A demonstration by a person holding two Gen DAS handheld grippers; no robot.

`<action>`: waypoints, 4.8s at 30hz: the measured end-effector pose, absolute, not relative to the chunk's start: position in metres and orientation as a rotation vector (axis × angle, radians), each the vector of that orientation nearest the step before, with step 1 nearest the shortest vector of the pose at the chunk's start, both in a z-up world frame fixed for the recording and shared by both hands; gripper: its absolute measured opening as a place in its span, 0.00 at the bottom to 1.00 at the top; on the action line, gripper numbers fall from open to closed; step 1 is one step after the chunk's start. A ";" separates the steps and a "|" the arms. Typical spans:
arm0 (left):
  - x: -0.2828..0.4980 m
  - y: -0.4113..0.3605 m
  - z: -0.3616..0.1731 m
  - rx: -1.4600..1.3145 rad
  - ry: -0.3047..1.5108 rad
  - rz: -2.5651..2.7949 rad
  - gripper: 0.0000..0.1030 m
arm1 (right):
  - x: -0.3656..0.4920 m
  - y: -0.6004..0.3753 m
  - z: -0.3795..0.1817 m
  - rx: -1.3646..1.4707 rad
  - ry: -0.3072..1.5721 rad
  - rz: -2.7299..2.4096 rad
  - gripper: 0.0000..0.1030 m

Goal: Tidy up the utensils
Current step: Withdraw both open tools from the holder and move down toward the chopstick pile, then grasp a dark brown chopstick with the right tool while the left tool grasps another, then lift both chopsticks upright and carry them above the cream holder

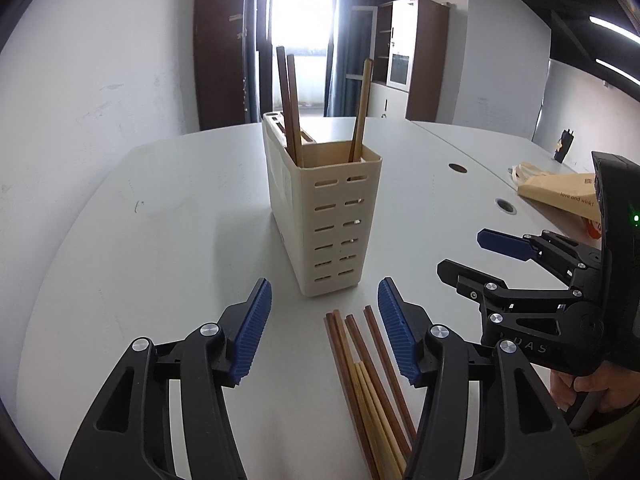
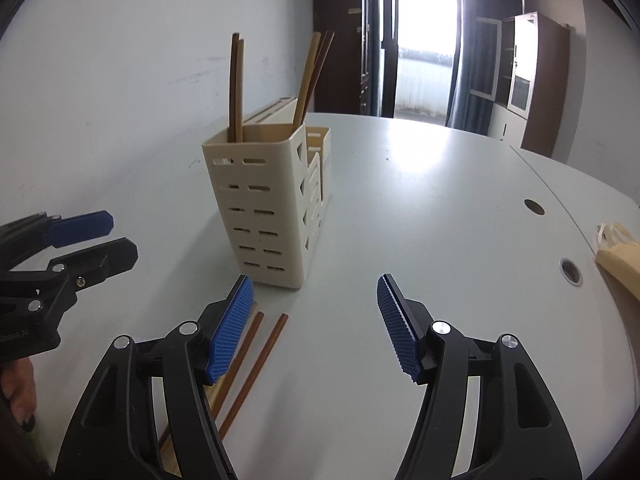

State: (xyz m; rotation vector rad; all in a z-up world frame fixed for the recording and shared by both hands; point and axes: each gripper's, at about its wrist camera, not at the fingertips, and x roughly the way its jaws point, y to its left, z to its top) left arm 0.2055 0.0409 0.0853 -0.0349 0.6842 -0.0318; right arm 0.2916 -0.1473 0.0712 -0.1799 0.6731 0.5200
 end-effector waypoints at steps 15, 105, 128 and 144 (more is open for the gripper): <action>0.254 0.064 0.041 -0.085 0.917 -0.056 0.54 | 0.335 -0.135 0.019 -0.141 0.948 0.520 0.62; 0.291 0.045 0.009 -0.060 0.922 -0.042 0.07 | 0.350 -0.132 -0.032 -0.080 1.011 0.594 0.07; 0.228 0.030 0.130 -0.042 0.525 -0.068 0.07 | 0.303 -0.151 0.098 -0.058 0.626 0.638 0.07; 0.240 0.031 0.176 -0.023 0.371 -0.052 0.06 | 0.302 -0.135 0.154 -0.062 0.447 0.704 0.07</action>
